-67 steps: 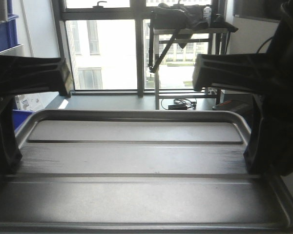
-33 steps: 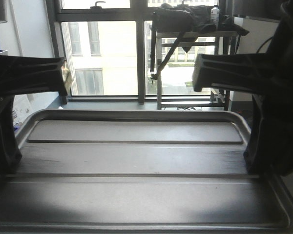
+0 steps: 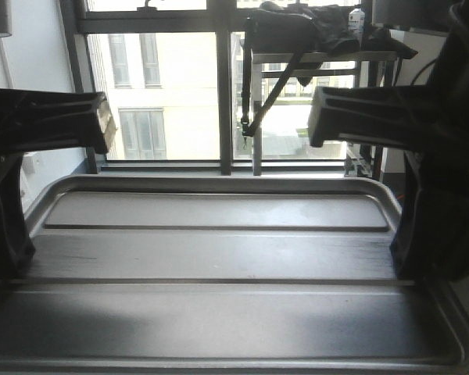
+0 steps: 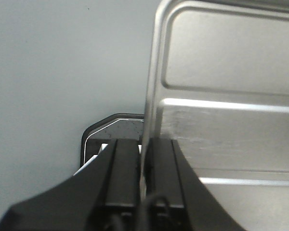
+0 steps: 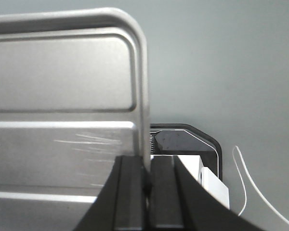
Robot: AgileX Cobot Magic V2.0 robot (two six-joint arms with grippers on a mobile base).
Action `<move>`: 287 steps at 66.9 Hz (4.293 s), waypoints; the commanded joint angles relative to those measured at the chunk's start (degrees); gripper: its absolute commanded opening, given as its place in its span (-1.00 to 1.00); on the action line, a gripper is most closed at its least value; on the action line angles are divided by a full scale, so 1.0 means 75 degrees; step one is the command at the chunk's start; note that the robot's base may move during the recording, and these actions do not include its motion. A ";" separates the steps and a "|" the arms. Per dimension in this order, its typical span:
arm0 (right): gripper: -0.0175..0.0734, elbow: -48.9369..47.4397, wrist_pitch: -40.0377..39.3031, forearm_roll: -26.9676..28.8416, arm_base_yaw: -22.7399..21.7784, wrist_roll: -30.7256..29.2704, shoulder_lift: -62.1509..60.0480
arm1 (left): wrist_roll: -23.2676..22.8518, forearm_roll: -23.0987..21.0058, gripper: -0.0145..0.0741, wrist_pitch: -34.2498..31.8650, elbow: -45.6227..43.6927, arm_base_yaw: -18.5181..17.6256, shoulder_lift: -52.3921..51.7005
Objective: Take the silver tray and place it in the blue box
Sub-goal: 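Hold the tray level in both grippers while the base turns and drives, then carry the tray with both grippers up to the blue crate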
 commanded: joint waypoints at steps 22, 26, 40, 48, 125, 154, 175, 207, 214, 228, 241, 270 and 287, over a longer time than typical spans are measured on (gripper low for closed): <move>-0.51 -0.0161 0.0210 -0.0401 -0.0049 -0.0024 -0.0204 | -0.0078 0.0317 -0.69 0.0341 -0.0198 -0.0028 -0.0235; -0.51 -0.0161 0.0210 -0.0401 -0.0049 -0.0024 -0.0204 | -0.0078 0.0317 -0.69 0.0341 -0.0198 -0.0028 -0.0235; -0.51 -0.0161 0.0210 -0.0401 -0.0049 -0.0024 -0.0204 | -0.0078 0.0317 -0.69 0.0341 -0.0198 -0.0028 -0.0235; -0.51 -0.0161 0.0210 -0.0401 -0.0049 -0.0024 -0.0204 | -0.0078 0.0317 -0.69 0.0341 -0.0198 -0.0028 -0.0235; -0.51 -0.0161 0.0210 -0.0401 -0.0049 -0.0024 -0.0204 | -0.0078 0.0317 -0.69 0.0341 -0.0198 -0.0028 -0.0235; -0.51 -0.0161 0.0210 -0.0401 -0.0049 -0.0024 -0.0204 | -0.0078 0.0317 -0.69 0.0341 -0.0198 -0.0028 -0.0235; -0.51 -0.0161 0.0210 -0.0401 -0.0049 -0.0024 -0.0204 | -0.0078 0.0317 -0.69 0.0341 -0.0198 -0.0028 -0.0235; -0.51 -0.0161 0.0210 -0.0401 -0.0049 -0.0024 -0.0204 | -0.0078 0.0317 -0.69 0.0341 -0.0198 -0.0028 -0.0235; -0.51 -0.0161 0.0210 -0.0401 -0.0049 -0.0024 -0.0204 | -0.0078 0.0317 -0.69 0.0341 -0.0198 -0.0028 -0.0235; -0.51 -0.0161 0.0210 -0.0401 -0.0049 -0.0024 -0.0204 | -0.0078 0.0317 -0.69 0.0341 -0.0198 -0.0028 -0.0235; -0.51 -0.0161 0.0210 -0.0401 -0.0049 -0.0024 -0.0204 | -0.0078 0.0317 -0.69 0.0341 -0.0198 -0.0028 -0.0235; -0.51 -0.0161 0.0210 -0.0401 -0.0049 -0.0024 -0.0204 | -0.0078 0.0317 -0.69 0.0341 -0.0198 -0.0028 -0.0235; -0.51 -0.0161 0.0210 -0.0401 -0.0049 -0.0024 -0.0204 | -0.0078 0.0317 -0.69 0.0341 -0.0198 -0.0028 -0.0235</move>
